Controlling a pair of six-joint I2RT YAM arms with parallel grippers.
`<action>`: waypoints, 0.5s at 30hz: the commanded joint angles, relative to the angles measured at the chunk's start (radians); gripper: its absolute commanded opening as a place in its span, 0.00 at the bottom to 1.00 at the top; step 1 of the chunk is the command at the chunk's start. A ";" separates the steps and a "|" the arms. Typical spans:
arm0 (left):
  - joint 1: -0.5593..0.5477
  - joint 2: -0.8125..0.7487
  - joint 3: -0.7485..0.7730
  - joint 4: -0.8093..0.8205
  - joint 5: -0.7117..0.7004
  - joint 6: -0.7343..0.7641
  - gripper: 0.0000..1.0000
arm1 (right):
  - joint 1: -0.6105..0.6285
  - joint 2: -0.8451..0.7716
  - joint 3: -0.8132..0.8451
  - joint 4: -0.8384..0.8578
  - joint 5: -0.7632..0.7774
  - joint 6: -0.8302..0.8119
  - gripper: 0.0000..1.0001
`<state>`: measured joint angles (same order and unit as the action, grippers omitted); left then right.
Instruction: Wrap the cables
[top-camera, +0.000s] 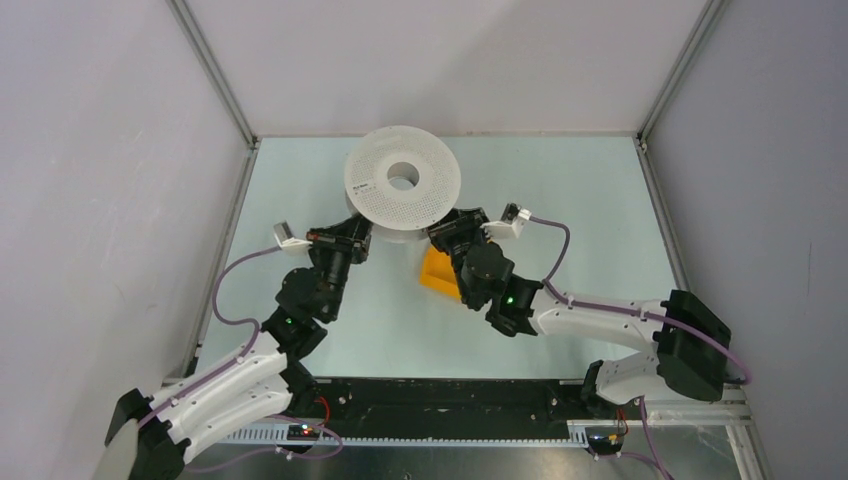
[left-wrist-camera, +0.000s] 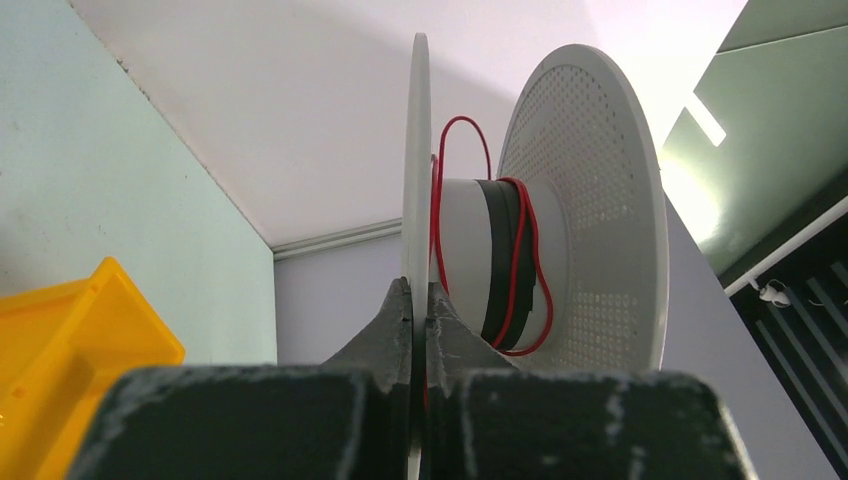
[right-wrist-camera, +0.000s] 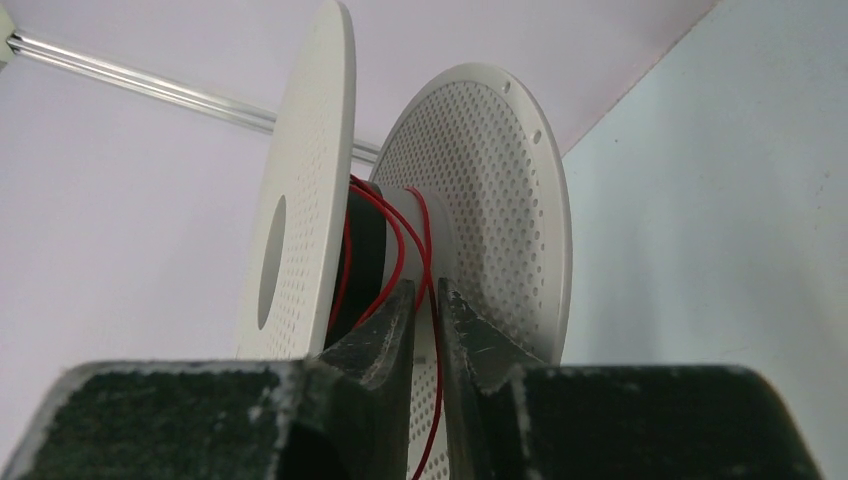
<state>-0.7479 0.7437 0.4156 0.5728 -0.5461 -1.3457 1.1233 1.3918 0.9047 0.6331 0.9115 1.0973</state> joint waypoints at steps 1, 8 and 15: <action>-0.024 -0.053 0.021 0.191 0.056 -0.065 0.00 | 0.016 -0.030 -0.046 -0.057 0.009 -0.073 0.20; -0.020 -0.048 0.019 0.191 0.057 -0.063 0.00 | 0.021 -0.100 -0.085 -0.003 -0.035 -0.252 0.22; -0.019 -0.042 0.021 0.191 0.062 -0.058 0.00 | 0.021 -0.139 -0.095 -0.023 -0.042 -0.282 0.24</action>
<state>-0.7570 0.7319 0.4057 0.5930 -0.5117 -1.3460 1.1400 1.2751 0.8238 0.6392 0.8600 0.8761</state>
